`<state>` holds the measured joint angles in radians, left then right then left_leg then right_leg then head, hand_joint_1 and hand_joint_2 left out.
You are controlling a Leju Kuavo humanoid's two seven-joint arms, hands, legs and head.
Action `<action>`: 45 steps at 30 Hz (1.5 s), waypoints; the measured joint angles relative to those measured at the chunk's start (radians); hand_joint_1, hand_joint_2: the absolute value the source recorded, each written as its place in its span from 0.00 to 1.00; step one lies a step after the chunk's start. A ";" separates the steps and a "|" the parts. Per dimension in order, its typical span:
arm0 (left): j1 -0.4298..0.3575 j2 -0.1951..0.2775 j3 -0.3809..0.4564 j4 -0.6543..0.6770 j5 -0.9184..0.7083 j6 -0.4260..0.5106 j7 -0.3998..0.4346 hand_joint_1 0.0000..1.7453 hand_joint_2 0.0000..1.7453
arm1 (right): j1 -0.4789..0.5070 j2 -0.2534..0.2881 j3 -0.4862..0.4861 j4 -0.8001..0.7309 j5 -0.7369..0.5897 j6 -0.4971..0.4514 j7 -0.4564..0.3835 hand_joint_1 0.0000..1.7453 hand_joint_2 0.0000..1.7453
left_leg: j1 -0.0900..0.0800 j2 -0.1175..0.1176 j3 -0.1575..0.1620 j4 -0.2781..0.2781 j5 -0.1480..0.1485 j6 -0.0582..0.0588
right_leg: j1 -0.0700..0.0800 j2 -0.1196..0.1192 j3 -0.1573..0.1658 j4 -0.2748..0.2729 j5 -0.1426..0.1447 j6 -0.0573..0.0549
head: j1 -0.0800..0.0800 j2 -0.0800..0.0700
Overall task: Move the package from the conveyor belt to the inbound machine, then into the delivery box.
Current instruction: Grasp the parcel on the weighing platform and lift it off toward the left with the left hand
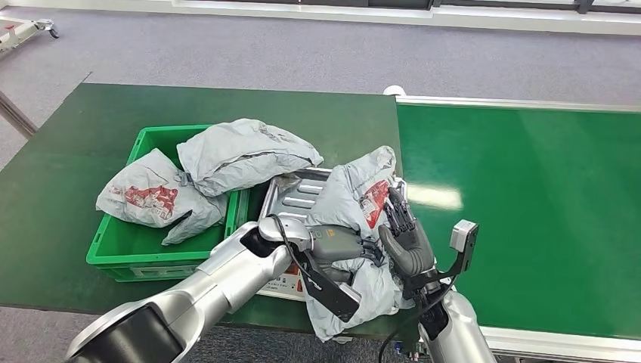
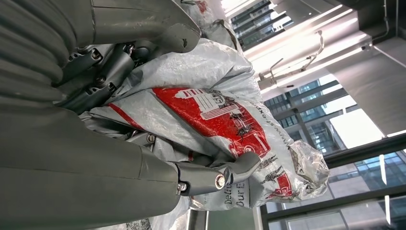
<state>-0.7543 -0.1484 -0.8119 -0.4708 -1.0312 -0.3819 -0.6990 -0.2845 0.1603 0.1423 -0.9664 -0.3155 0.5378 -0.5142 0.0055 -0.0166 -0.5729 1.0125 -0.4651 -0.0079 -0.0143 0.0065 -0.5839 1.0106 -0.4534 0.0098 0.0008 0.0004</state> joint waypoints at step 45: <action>0.020 0.331 0.205 -0.875 0.018 0.415 0.318 0.98 1.00 | 0.106 -0.004 -0.127 -0.195 0.030 0.022 0.025 0.00 1.00 | 0.000 0.001 -0.009 0.000 0.002 -0.001 | 0.000 0.001 -0.010 0.000 0.002 -0.001 | 0.000 0.000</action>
<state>-0.7338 0.1826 -0.6068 -1.3463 -1.0135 0.0329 -0.3811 -0.1788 0.1568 0.0151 -1.1618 -0.2851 0.5602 -0.4888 0.0055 -0.0161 -0.5817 1.0126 -0.4629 -0.0089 -0.0145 0.0079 -0.5940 1.0109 -0.4516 0.0089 0.0011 0.0004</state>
